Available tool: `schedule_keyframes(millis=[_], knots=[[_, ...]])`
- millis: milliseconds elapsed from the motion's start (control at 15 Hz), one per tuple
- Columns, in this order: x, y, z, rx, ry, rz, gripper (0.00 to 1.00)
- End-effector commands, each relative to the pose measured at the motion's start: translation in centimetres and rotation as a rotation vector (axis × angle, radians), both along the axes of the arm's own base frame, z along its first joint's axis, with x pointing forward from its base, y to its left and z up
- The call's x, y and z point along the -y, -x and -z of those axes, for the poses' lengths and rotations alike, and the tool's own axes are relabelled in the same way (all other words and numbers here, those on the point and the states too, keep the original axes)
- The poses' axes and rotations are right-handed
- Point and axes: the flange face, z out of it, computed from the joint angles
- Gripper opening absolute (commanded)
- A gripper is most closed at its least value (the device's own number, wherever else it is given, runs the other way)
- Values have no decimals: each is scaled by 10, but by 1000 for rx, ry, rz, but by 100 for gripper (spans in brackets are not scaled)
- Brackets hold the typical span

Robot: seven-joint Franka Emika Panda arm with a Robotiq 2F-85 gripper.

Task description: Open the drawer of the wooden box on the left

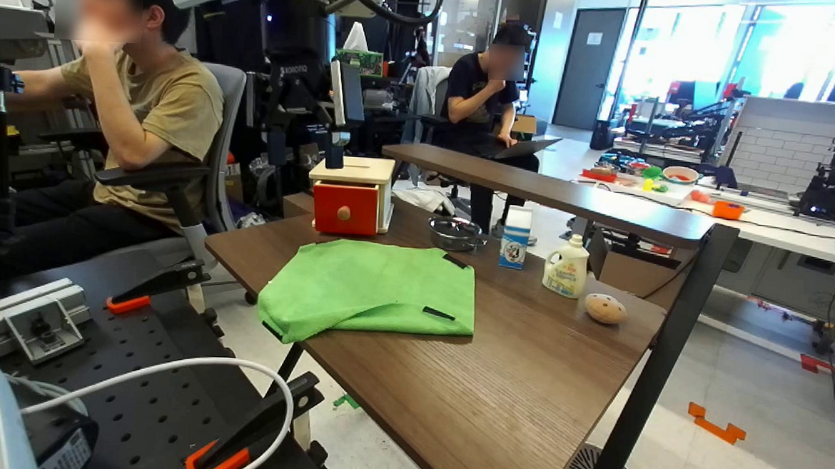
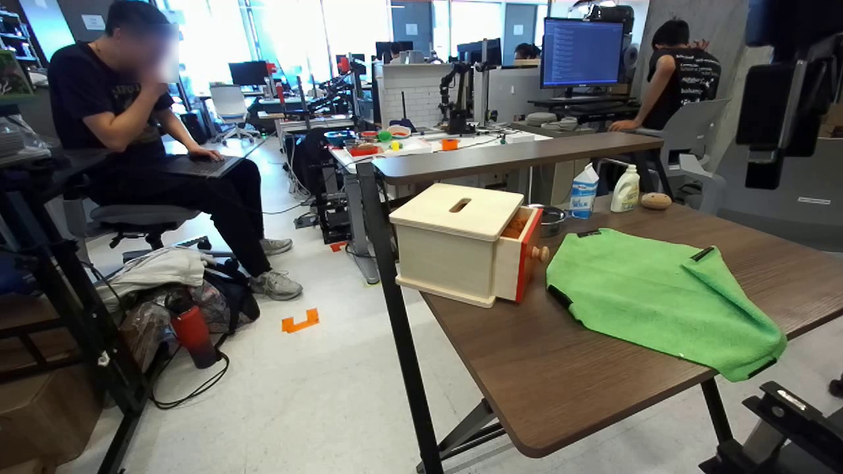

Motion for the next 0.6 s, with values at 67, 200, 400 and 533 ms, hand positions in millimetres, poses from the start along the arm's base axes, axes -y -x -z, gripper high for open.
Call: schedule_keyframes(millis=[67,200,400,533], knots=[[-1,-14,2,70,-81,123,100],[-4,-28,5,112,-142,201,100],[-13,-45,22,105,-228,255,100],[-24,-55,40,97,-255,184,100]])
